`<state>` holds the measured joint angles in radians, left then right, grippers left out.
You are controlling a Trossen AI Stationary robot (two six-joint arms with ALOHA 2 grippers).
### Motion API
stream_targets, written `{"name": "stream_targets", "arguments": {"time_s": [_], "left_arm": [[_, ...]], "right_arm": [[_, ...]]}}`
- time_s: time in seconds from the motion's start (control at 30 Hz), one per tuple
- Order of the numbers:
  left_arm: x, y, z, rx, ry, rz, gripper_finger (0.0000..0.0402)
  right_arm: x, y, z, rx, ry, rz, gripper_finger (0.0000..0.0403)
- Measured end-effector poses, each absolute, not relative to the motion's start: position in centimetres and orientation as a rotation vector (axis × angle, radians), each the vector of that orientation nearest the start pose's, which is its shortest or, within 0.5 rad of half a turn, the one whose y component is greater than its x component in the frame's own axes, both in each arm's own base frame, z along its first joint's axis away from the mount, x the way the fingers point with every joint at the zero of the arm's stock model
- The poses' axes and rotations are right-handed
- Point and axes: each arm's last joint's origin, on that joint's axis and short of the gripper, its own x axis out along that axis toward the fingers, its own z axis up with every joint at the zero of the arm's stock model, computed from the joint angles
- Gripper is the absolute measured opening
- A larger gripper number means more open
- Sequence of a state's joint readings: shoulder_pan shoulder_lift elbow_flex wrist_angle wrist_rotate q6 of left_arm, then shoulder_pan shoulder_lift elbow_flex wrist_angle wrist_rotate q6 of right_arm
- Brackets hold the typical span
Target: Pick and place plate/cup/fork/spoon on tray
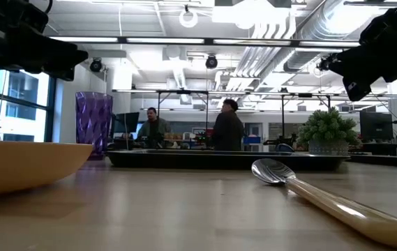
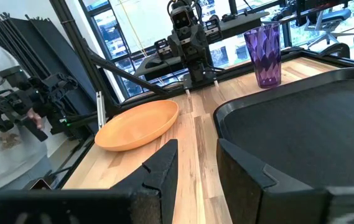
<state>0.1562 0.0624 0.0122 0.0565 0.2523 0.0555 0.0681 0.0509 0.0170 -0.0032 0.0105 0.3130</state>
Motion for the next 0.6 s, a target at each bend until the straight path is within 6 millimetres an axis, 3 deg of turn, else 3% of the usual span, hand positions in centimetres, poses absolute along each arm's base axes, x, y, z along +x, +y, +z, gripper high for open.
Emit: {"name": "stream_targets", "arguments": {"time_s": [0.43,0.6], "left_arm": [[9.99,0.9,16.8,0.064,-0.006,-0.077,0.0127],[10.0,0.97,16.92,-0.092,-0.013,-0.052,0.0127]], "right_arm": [[9.97,0.65,16.5,0.311,0.046,0.051,0.0103],[9.97,0.65,16.5,0.311,0.046,0.051,0.0103]]}}
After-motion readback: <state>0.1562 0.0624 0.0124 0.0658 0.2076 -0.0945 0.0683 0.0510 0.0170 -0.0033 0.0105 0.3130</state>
